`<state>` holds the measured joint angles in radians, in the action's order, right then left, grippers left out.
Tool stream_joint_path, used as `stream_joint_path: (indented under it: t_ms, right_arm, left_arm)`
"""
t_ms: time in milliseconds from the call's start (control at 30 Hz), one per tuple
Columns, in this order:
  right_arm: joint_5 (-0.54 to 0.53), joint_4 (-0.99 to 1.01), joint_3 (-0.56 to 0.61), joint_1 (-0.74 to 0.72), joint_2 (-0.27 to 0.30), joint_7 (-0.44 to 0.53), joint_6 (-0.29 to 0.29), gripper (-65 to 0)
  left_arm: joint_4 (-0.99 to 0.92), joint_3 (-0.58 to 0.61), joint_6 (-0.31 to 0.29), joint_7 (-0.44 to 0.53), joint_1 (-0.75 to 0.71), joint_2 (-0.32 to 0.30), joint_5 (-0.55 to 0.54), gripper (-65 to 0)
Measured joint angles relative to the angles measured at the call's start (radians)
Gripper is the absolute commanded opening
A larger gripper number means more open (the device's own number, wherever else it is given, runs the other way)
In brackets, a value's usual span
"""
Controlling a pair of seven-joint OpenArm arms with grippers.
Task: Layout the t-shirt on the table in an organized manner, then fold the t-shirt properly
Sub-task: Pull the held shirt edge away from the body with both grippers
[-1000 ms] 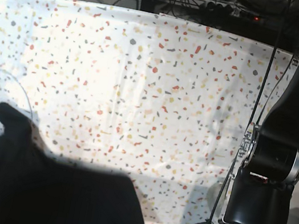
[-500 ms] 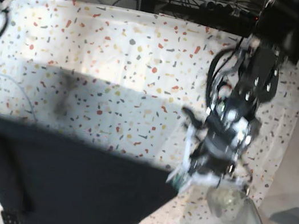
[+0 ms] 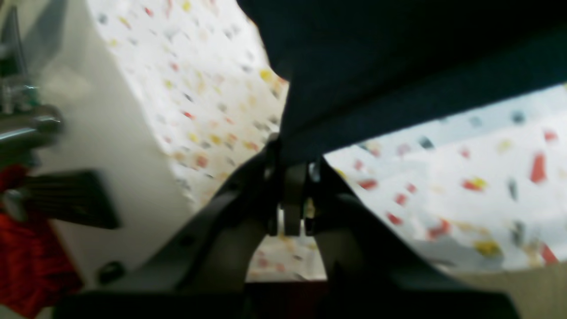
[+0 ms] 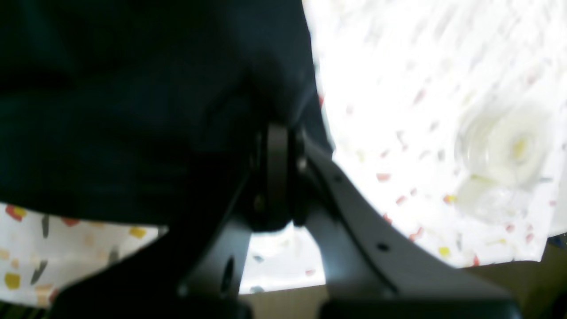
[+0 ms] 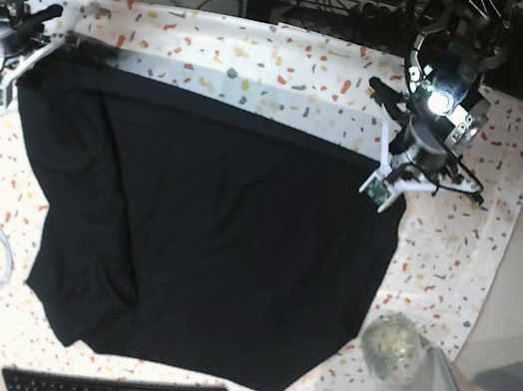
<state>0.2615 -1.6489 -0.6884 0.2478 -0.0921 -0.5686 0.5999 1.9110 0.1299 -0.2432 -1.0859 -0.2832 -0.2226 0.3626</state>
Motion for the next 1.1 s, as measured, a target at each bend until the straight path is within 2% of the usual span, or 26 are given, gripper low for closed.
stream_joint_path:
  t_ms: [167,200,267,300,333,400,467,567,667,767,867,967,1100]
  right_arm:
    - [0.002,-0.037,-0.063,0.006,-0.034,-0.003,0.000,-65.0]
    - [0.007,-0.071,-0.065,0.021,-0.040,-0.018,0.000,-60.9]
    - [0.002,-0.167,-0.063,0.051,-0.045,-0.070,0.003,-41.9]
    - [-0.029,-0.222,-0.065,0.066,-0.043,-0.077,0.002,-35.1]
    - [-0.099,-0.269,-0.077,0.079,-0.042,-0.077,0.008,-31.8]
    - [-0.261,-0.335,-0.116,0.097,-0.042,-0.063,0.022,-32.9]
    - [-0.336,-0.340,-0.168,0.076,-0.044,-0.077,0.025,-35.1]
    - [-0.320,-0.311,-0.170,-0.007,-0.013,-0.087,0.018,-35.3]
    - [-0.279,-0.183,-0.031,-0.121,0.062,-0.080,0.021,-35.1]
    - [-0.209,0.070,0.144,-0.264,0.136,-0.085,0.029,-35.1]
    - [-0.165,0.360,0.246,-0.395,0.187,-0.054,0.024,-35.6]
    - [-0.132,0.583,0.245,-0.482,0.214,0.040,0.024,-35.6]
    - [-0.043,0.756,0.243,-0.533,0.249,0.103,0.018,-35.7]
  left_arm:
    - [0.000,-0.003,0.000,0.080,-0.065,0.007,0.012,-65.0]
    - [0.000,-0.003,0.000,0.079,-0.071,0.013,0.009,-65.0]
    - [-0.005,-0.006,0.000,0.079,-0.080,0.021,0.014,-65.0]
    - [-0.012,-0.010,0.001,0.081,-0.083,0.023,0.014,-65.0]
    - [-0.023,-0.012,0.001,0.081,-0.083,0.022,0.014,-65.0]
    - [-0.053,-0.013,0.001,0.080,-0.083,0.017,0.019,-65.0]
    - [-0.077,-0.013,0.000,0.080,-0.085,0.015,0.019,-65.0]
    - [-0.100,-0.015,0.001,0.080,-0.085,0.018,0.023,-65.0]
    - [-0.128,-0.014,0.000,0.081,-0.085,0.019,0.019,-65.0]
    - [-0.145,-0.016,0.001,0.079,-0.085,0.018,0.018,-65.0]
    - [-0.143,-0.015,0.001,0.081,-0.084,0.019,0.017,-65.0]
    - [-0.143,-0.014,0.000,0.082,-0.085,0.019,0.020,-65.0]
    - [-0.143,-0.016,0.001,0.081,-0.086,0.020,0.020,-65.0]
